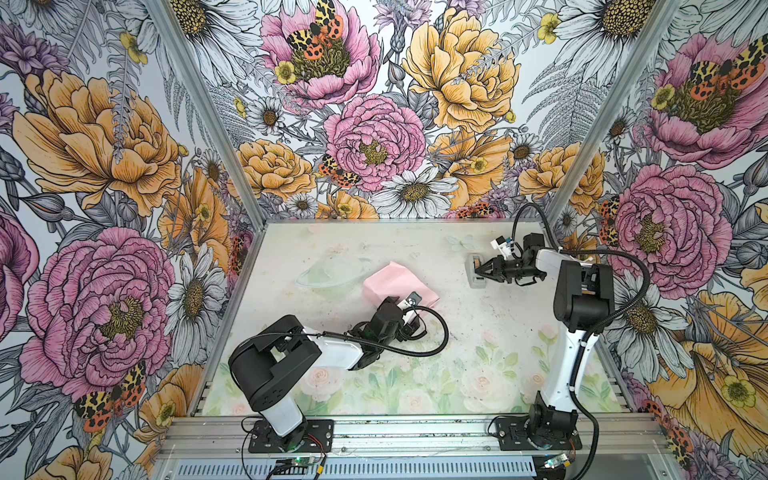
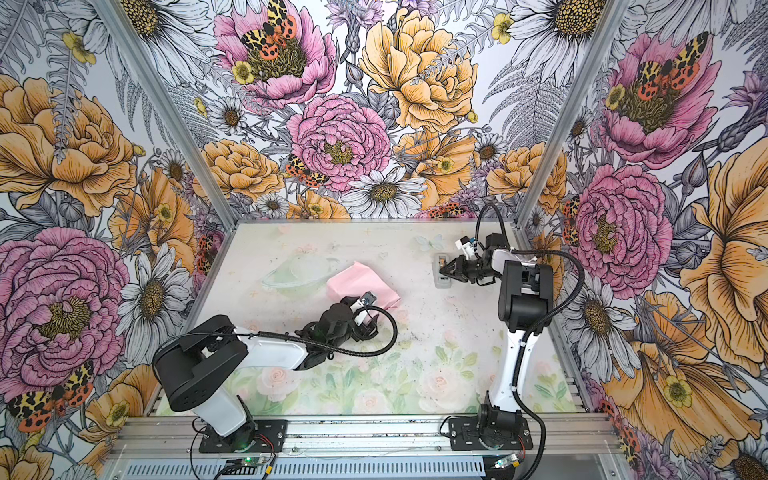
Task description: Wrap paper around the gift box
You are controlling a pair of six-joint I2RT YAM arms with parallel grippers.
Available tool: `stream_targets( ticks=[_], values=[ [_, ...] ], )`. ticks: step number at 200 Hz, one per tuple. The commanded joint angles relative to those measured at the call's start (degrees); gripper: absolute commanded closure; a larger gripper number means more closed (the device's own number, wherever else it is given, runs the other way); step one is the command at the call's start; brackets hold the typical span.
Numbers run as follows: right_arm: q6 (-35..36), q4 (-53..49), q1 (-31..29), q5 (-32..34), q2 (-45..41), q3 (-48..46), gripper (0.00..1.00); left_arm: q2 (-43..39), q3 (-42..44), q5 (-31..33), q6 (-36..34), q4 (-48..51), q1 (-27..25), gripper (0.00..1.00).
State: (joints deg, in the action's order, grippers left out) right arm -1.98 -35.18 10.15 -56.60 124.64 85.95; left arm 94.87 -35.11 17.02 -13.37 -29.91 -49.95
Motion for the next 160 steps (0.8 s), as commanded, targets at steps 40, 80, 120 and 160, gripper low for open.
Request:
stream_targets(
  ticks=[40,80,120,160],
  values=[
    [0.71,-1.65,-0.11,2.16,2.02,1.21,0.76,-1.02,1.55,-0.93,1.46,3.37,0.91,0.21],
    [1.27,-2.41,-0.21,1.48,2.67,1.91,0.77,-0.92,1.37,-1.02,1.3,3.37,0.98,0.21],
    [2.8,-4.4,-0.74,0.25,3.69,3.17,0.79,-0.92,1.22,-1.15,1.15,3.42,1.02,0.21],
    [3.14,-5.08,-0.67,0.66,4.28,3.78,0.81,-1.02,1.25,-1.2,1.06,3.54,1.01,0.21]
  ],
)
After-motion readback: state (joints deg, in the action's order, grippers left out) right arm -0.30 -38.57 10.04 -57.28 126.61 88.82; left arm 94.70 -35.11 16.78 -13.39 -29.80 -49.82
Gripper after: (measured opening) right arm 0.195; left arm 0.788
